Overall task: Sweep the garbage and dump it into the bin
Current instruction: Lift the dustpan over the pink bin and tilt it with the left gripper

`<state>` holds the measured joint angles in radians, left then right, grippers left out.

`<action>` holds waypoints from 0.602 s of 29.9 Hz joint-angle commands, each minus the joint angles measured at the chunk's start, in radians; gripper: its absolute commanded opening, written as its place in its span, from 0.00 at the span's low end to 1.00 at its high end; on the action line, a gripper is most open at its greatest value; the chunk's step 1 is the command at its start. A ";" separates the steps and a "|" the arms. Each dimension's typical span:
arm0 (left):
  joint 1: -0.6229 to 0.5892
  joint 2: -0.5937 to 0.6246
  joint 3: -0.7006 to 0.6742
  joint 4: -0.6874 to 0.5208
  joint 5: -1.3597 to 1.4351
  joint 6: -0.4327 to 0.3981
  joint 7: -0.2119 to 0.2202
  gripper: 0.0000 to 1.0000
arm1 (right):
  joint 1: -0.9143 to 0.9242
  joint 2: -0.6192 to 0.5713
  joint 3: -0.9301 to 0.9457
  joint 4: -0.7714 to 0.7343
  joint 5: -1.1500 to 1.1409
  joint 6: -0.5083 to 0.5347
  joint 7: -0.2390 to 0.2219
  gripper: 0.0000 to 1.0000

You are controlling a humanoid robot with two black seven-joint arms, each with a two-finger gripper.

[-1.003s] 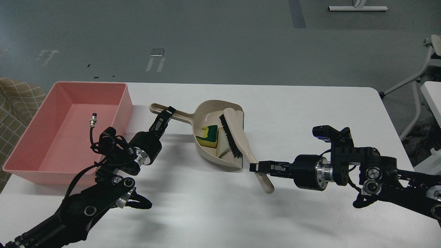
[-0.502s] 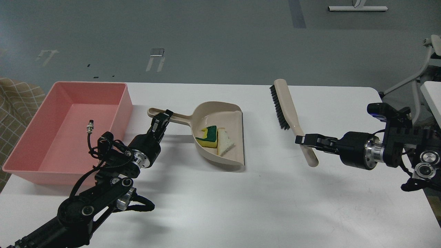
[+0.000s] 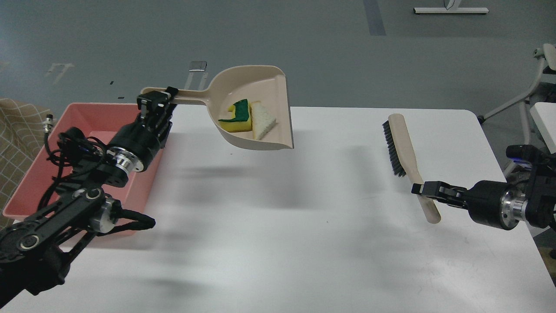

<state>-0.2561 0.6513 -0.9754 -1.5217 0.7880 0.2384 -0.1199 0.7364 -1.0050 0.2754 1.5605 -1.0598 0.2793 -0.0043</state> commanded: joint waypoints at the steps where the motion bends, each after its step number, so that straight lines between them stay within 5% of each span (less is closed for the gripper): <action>1: 0.026 0.137 -0.075 -0.008 -0.027 -0.065 -0.004 0.00 | 0.000 0.006 -0.001 0.001 0.000 0.000 0.000 0.00; 10: 0.273 0.321 -0.403 0.066 -0.108 -0.295 -0.026 0.00 | -0.006 0.008 -0.002 0.013 0.000 0.000 0.000 0.00; 18: 0.422 0.387 -0.557 0.284 -0.088 -0.447 -0.128 0.00 | -0.022 0.006 0.001 0.021 0.000 0.000 0.000 0.00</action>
<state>0.1404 1.0095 -1.5199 -1.3143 0.6946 -0.1744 -0.2042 0.7230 -0.9982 0.2709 1.5778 -1.0598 0.2789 -0.0045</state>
